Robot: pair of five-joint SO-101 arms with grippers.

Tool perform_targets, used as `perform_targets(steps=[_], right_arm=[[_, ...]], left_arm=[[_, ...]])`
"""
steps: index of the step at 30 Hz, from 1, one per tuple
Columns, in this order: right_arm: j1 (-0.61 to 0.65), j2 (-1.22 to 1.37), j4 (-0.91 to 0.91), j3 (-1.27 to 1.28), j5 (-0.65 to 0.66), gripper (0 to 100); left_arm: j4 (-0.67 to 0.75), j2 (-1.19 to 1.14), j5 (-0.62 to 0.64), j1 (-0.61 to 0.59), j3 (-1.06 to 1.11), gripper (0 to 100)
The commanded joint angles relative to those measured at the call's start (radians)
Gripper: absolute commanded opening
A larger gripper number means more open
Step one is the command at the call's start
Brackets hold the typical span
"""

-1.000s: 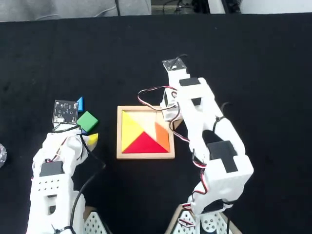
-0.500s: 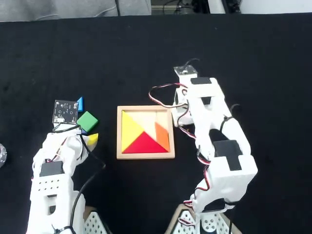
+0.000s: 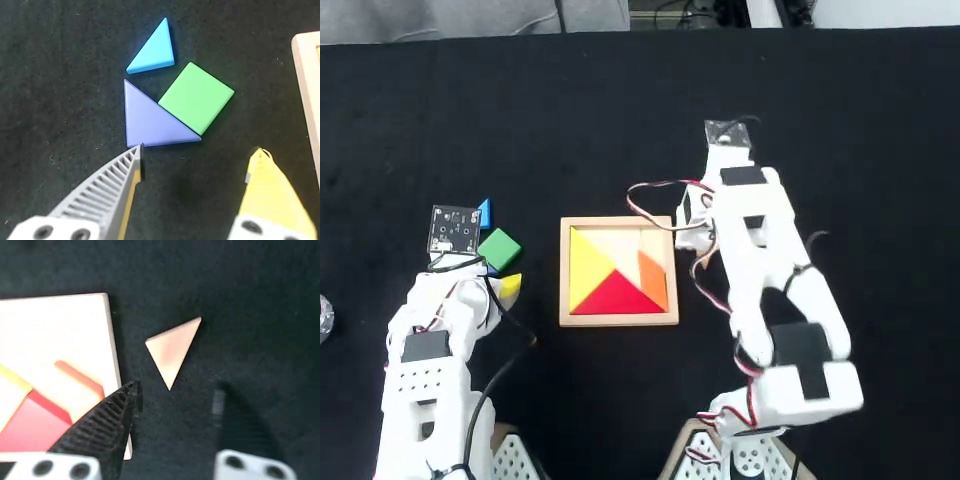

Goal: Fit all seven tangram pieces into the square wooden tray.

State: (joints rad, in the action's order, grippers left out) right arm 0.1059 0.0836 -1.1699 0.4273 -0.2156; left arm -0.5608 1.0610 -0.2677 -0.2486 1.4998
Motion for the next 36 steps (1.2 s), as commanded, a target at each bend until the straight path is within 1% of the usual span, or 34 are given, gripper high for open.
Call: perform_targets(steps=[1,7,11,15,22,28,36], right_arm=[[0.038,0.079,-0.006,-0.111,-0.074,30.4],[0.04,0.242,-0.063,-0.3,-0.092,30.3],[0.023,0.275,-0.086,-0.355,-0.094,27.7],[0.014,0.285,-0.083,-0.358,-0.094,25.2],[0.015,0.286,-0.068,-0.341,-0.094,25.1],[0.012,0.286,0.012,-0.28,-0.089,25.0],[0.011,0.286,0.044,-0.254,-0.086,25.0]], left_arm=[[0.018,0.012,0.006,0.004,-0.01,33],[0.018,0.012,0.006,0.002,-0.01,33],[0.018,0.012,0.006,0.001,-0.01,33],[0.018,0.012,0.006,0.001,-0.01,33],[0.018,0.012,0.006,0.001,-0.01,33],[0.018,0.012,0.006,0.001,-0.008,33],[0.015,0.012,0.006,-0.001,-0.008,33]])
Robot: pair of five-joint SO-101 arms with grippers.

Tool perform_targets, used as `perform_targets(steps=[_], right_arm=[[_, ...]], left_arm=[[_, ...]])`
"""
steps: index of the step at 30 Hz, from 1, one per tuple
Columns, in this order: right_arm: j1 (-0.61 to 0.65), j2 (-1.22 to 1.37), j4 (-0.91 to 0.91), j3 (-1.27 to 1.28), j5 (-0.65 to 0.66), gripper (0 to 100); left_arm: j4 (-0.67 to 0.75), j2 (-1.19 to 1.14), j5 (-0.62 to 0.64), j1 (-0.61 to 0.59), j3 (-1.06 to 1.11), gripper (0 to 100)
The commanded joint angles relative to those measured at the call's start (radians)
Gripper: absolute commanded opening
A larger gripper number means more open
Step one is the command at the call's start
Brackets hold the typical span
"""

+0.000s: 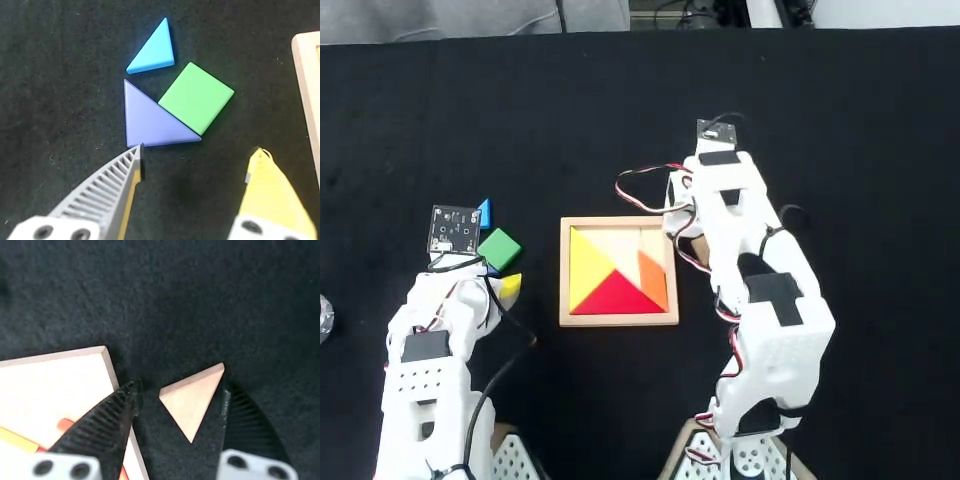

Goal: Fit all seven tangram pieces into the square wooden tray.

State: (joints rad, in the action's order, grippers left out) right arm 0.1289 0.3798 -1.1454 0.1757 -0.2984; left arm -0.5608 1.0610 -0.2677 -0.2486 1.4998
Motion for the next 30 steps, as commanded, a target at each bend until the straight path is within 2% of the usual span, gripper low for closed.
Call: perform_targets(steps=[1,4,9,21,27,30], right_arm=[[-0.014,-0.01,0.018,-0.001,-0.003,25.0],[-0.025,-0.01,0.015,-0.001,-0.005,23.7],[-0.044,-0.01,0.009,0.008,-0.002,14.3],[-0.041,-0.01,0.009,0.015,0.003,16.3],[-0.044,-0.018,0.009,0.013,0.037,4.1],[-0.044,-0.019,0.008,0.01,0.038,3.2]], left_arm=[[0.015,0.012,0.006,-0.001,-0.008,33],[0.015,0.012,0.006,-0.001,-0.008,33],[0.015,0.012,0.006,-0.001,-0.008,33],[0.017,0.012,0.006,-0.001,-0.008,33],[0.017,0.012,0.006,-0.001,-0.008,33],[0.017,0.012,0.006,-0.001,-0.008,33]])
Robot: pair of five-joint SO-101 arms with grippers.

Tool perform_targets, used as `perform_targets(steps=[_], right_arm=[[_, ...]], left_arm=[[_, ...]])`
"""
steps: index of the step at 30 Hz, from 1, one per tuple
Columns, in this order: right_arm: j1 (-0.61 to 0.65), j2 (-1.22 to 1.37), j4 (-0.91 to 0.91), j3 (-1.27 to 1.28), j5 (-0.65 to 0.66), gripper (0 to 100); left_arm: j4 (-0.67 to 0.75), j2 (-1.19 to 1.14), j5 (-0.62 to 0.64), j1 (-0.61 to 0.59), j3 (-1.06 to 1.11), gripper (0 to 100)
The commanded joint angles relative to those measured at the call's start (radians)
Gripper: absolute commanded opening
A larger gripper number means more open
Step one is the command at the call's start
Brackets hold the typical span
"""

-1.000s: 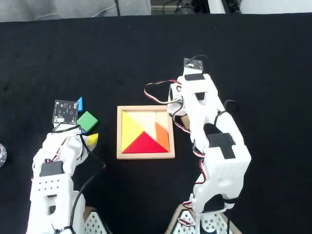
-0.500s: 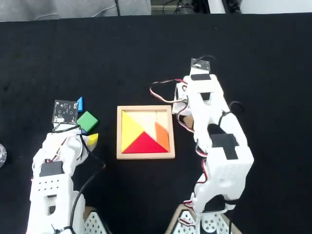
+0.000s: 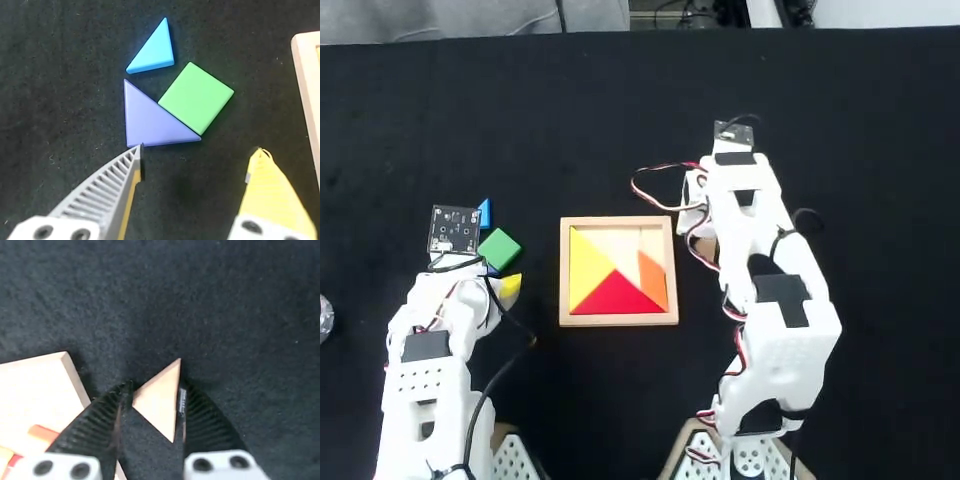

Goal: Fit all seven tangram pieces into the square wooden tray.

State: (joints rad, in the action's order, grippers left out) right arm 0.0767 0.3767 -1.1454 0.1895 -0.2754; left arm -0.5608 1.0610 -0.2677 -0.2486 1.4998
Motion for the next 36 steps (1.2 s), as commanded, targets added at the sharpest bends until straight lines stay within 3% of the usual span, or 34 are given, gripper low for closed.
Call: perform_targets(steps=[1,7,12,20,28,36], right_arm=[[0.008,-0.024,-0.006,-0.007,0.017,3.2],[0.043,-0.186,-0.138,-0.05,0.069,3.2],[0.178,-0.3,-0.16,-0.041,0.109,3.2],[0.374,-0.228,-0.123,-0.044,0.031,3.3],[0.414,-0.16,-0.046,-0.044,-0.077,3.3],[0.405,-0.153,-0.041,-0.044,-0.081,3.3]], left_arm=[[0.017,0.012,0.006,-0.001,-0.008,33],[0.018,0.012,0.006,-0.001,-0.008,33],[0.018,0.012,0.006,-0.001,-0.008,33],[0.018,0.012,0.006,-0.001,-0.008,33],[0.018,0.012,0.006,-0.001,-0.008,33],[0.018,0.012,0.006,-0.001,-0.008,33]])
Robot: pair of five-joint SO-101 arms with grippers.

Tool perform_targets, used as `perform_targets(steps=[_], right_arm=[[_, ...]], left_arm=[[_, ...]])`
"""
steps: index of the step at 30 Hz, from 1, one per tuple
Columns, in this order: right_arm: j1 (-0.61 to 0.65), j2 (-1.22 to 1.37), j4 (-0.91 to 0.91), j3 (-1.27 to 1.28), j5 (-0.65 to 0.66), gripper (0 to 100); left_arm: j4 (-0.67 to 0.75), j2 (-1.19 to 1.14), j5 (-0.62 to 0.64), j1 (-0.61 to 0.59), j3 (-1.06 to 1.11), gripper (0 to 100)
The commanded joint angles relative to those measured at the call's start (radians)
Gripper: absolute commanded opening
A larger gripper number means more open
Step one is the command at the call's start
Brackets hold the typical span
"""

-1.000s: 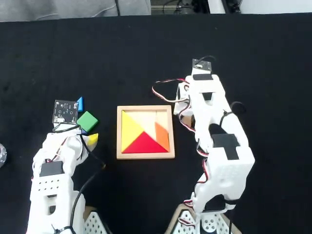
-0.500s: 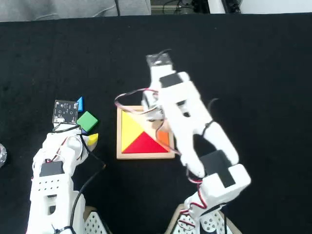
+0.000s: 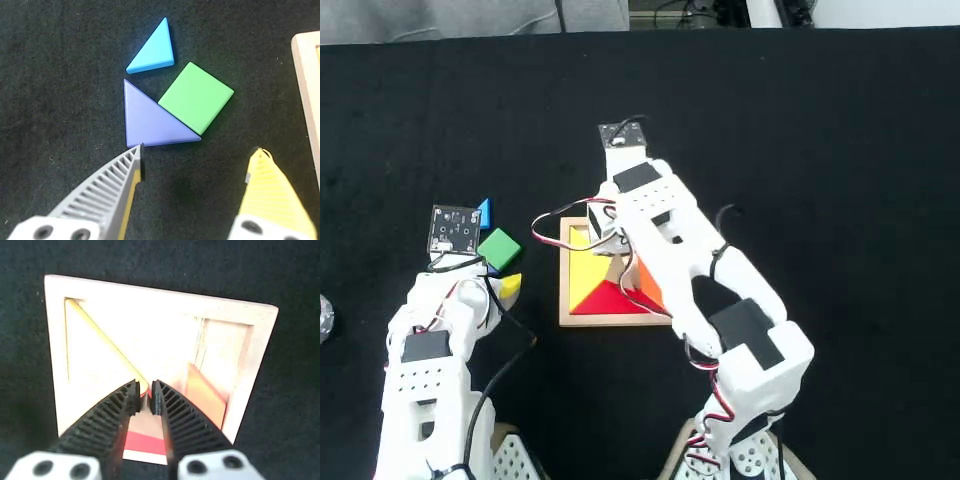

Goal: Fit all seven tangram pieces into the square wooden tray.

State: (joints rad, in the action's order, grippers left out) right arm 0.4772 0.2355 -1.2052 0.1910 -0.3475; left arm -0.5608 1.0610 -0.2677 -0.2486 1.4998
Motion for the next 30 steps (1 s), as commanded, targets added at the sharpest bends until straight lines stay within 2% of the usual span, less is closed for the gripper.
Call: perform_targets(steps=[1,11,15,17,30], right_arm=[[0.0,-0.012,0.031,-0.041,-0.008,3.3],[-0.072,-0.033,0.023,-0.042,0.012,2.9],[0.043,-0.104,-0.023,-0.021,0.189,1.0],[0.109,-0.13,-0.026,0.01,0.224,1.1],[0.126,0.042,-0.046,-0.008,0.238,1.1]], left_arm=[[0.018,0.012,0.006,-0.001,-0.008,33],[0.018,0.012,0.006,-0.001,-0.008,33],[0.018,0.012,0.006,-0.001,-0.008,33],[0.018,0.012,0.006,-0.001,-0.008,33],[0.018,0.012,0.006,-0.001,-0.008,33]])
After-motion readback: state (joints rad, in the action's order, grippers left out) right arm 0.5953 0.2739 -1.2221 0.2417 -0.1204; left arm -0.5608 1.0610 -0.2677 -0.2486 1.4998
